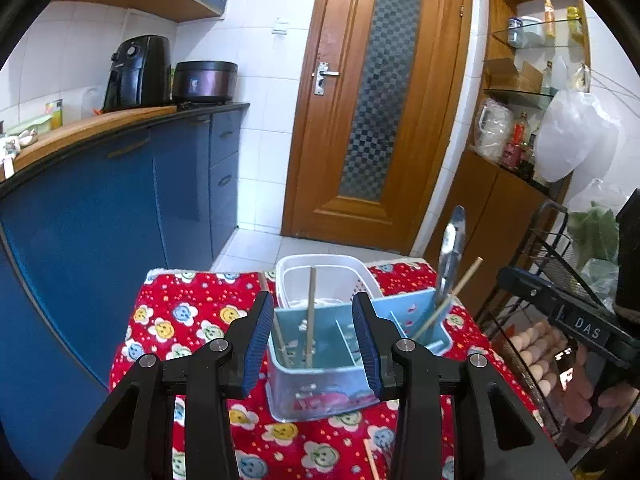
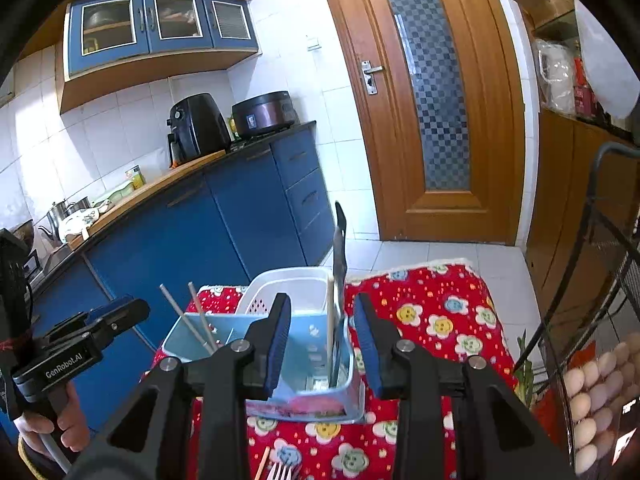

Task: Organize utensils
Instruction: 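Withdraw both tools toward the white spoon and forks on the tablecloth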

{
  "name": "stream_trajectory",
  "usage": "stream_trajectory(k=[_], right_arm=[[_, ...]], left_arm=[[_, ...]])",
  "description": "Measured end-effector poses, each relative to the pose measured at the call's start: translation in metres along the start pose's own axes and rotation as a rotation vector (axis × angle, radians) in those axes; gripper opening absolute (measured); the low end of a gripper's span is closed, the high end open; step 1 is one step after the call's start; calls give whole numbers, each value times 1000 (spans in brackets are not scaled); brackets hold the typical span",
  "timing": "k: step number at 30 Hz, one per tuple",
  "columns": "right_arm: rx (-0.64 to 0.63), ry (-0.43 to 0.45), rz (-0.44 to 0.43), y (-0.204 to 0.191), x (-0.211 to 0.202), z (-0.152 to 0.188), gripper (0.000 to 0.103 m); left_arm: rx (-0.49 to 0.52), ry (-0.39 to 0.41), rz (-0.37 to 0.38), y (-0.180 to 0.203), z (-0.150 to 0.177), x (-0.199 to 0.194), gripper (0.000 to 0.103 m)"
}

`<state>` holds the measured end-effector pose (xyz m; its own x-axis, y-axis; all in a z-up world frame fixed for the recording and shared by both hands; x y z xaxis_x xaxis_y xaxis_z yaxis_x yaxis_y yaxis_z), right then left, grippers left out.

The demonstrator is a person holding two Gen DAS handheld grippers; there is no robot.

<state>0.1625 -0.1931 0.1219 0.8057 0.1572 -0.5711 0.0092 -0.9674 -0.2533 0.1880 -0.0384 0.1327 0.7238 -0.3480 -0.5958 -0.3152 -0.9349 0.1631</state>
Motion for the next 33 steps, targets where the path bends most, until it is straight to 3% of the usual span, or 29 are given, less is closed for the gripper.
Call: stream_trajectory(k=[14, 33], right_arm=[[52, -116, -1, 11, -9, 57, 36], [134, -245, -35, 12, 2, 130, 36]], left_arm=[[-17, -26, 17, 10, 40, -23, 42], [-80, -190, 18, 2, 106, -8, 42]])
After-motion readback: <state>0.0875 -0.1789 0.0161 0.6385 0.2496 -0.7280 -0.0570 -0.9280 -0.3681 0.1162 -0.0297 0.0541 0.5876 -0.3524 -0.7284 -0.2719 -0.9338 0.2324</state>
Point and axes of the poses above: each gripper's, at about its wrist camera, not at the fingertips, and x roughly the way its jaws point, y to its right, z to its underside, the point moved 4 cm from there along x, roughly the way its jaws point, and after that the axes turned 6 degrees about -y, right-handed, at the moved point
